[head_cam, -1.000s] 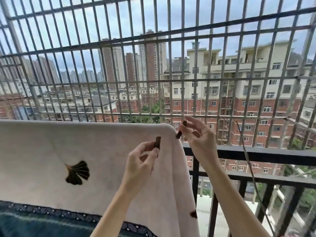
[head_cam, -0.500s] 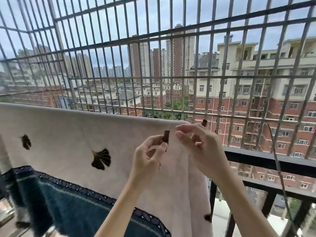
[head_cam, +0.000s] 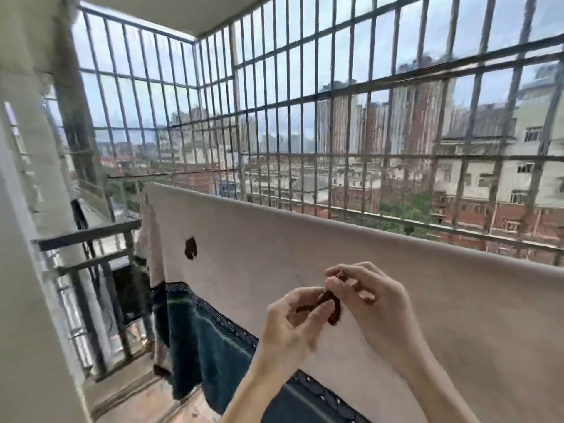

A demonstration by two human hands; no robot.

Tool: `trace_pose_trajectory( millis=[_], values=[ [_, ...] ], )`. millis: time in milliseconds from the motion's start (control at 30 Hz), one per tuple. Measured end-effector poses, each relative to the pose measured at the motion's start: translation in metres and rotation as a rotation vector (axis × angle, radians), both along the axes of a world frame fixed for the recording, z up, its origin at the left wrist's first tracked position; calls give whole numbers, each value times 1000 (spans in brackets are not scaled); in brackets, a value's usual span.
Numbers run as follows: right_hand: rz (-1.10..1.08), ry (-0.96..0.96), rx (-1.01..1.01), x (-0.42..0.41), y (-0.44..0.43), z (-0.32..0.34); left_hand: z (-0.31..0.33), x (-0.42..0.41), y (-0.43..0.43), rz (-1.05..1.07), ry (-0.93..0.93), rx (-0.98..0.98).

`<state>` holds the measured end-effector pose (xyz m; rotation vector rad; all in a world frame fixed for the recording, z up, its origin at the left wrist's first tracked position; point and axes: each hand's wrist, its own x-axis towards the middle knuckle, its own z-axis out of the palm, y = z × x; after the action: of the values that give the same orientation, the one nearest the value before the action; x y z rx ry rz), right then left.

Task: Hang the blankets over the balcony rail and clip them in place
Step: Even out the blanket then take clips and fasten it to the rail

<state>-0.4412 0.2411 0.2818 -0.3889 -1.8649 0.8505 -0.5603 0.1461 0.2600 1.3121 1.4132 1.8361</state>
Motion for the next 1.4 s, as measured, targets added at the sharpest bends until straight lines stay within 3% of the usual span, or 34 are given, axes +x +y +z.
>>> trace_pose_trajectory(
  millis=[400,600,800,1100,1233,1400],
  values=[
    [66,-34,52,-248,-26,41,39,-245,-40,118,-178,158],
    [144,-180,56,-335,-24,25,30,-329,-41,195,-322,171],
    [217,-180,67,-444,0,3,13,-434,-22,359,-144,116],
    [300,-106,91,-609,83,17,24,-575,54,322,4,56],
    [411,34,7,-663,110,32,36,-635,71,358,-35,76],
    [407,279,-50,-723,125,24,39,-692,82,484,97,130]
  ],
)
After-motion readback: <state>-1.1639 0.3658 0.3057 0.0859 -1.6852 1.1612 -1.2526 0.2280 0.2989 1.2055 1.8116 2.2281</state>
